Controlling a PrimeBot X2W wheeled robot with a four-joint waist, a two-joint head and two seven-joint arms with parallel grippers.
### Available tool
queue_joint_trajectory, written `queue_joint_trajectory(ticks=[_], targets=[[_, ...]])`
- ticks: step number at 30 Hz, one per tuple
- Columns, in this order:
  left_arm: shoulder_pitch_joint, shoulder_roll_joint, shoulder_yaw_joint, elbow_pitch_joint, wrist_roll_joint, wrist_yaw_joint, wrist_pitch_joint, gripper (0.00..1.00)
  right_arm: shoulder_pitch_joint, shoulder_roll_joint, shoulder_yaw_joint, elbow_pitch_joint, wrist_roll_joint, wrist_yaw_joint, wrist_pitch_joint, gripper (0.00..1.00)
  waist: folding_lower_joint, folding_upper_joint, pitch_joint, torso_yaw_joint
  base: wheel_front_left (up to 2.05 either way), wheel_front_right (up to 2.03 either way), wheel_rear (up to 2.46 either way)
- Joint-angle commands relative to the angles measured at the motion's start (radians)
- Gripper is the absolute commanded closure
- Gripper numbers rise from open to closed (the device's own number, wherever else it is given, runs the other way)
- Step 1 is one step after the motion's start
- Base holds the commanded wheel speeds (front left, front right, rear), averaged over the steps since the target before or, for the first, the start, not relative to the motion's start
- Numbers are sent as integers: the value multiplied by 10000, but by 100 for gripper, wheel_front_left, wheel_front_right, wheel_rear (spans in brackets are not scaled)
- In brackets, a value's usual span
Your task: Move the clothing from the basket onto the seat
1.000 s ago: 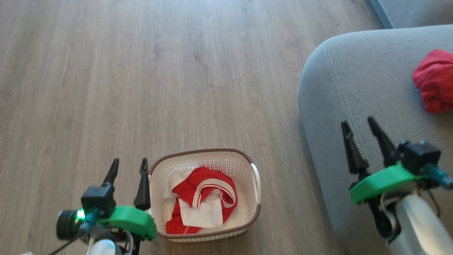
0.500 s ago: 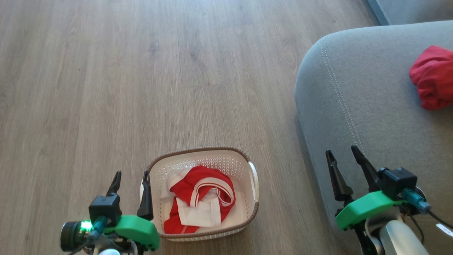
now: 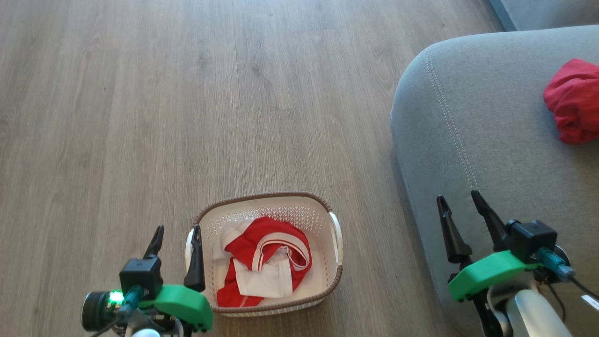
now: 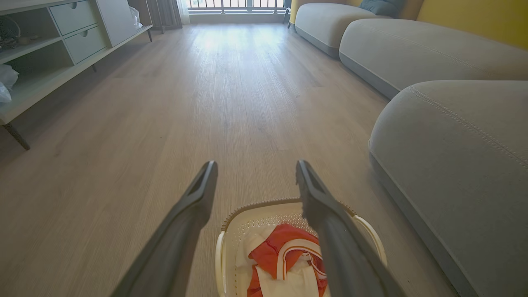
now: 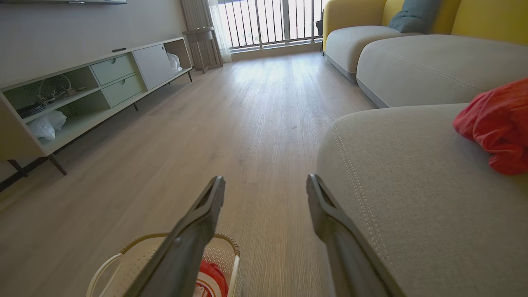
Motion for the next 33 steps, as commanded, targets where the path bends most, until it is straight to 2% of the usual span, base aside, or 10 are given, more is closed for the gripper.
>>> queue_joint_trajectory(ticks=[1,33], targets=[[-331,26,219,-291,-72,-7,-51,0,-270,13,64,-397,-132,-2,-93,0,1,-1,2,-1,0,0,0],[-354,26,15,-220,-15,-355,-51,0,-336,119,-110,-278,-133,-2,-93,0,1,-1,156,7,0,0,0]])
